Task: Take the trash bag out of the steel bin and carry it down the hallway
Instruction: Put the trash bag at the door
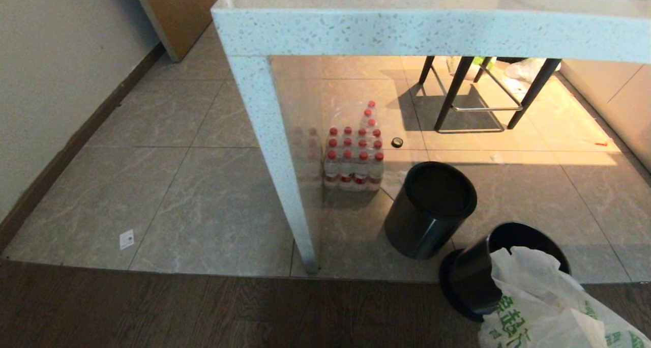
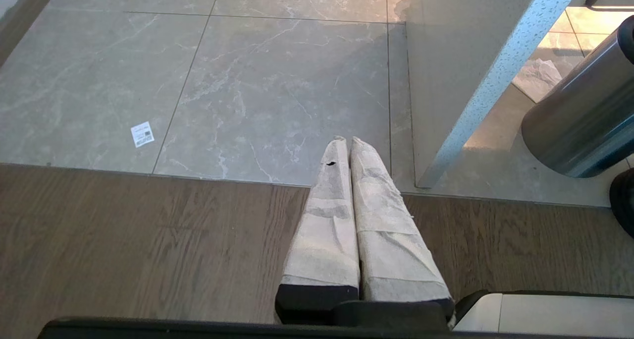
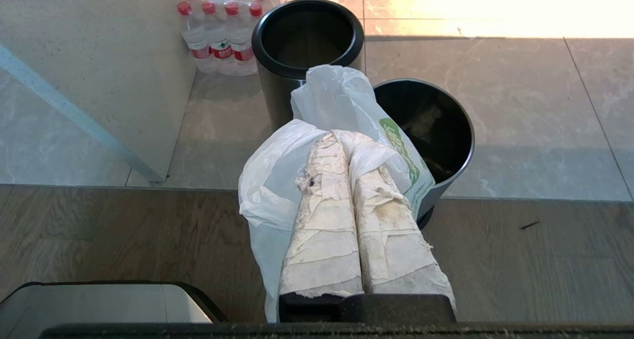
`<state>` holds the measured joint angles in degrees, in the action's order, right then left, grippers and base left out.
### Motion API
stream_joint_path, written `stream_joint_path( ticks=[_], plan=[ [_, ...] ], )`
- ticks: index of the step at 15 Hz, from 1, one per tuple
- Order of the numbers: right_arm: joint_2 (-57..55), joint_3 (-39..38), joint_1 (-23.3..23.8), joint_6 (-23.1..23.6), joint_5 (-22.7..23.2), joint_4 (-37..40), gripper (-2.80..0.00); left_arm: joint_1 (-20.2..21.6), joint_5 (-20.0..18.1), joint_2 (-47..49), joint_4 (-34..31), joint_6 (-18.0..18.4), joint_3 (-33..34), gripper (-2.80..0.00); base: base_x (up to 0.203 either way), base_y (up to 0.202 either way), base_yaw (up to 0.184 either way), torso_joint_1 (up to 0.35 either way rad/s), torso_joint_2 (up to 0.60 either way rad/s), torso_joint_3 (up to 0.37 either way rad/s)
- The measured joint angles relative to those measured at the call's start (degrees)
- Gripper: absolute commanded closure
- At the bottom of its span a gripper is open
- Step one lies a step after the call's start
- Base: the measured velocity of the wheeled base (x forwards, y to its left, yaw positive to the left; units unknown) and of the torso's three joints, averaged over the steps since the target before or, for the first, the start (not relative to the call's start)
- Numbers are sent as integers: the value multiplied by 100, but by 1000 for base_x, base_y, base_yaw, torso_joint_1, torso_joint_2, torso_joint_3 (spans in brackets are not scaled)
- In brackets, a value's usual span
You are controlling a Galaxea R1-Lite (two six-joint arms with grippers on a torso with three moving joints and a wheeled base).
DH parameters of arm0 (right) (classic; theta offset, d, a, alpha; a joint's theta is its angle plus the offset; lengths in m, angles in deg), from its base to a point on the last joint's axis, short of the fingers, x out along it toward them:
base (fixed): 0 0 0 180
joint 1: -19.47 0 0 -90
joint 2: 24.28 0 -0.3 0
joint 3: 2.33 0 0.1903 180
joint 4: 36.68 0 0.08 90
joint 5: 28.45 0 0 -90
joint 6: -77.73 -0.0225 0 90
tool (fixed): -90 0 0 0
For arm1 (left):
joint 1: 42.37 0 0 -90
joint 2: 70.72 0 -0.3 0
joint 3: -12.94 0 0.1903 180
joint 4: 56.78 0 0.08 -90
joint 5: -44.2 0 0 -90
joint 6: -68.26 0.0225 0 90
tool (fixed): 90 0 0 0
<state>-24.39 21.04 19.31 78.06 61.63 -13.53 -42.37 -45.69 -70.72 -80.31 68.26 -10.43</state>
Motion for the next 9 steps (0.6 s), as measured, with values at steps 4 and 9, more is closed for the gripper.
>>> stream_joint_path(
  ticks=[4,9],
  plan=[
    [0,0,0,0,2,1,0,0,2,0,-2,0,0,0,0,0,0,0,0,0],
    [0,0,0,0,-2,-2,0,0,0,0,-2,0,0,0,0,0,0,0,0,0]
  ],
)
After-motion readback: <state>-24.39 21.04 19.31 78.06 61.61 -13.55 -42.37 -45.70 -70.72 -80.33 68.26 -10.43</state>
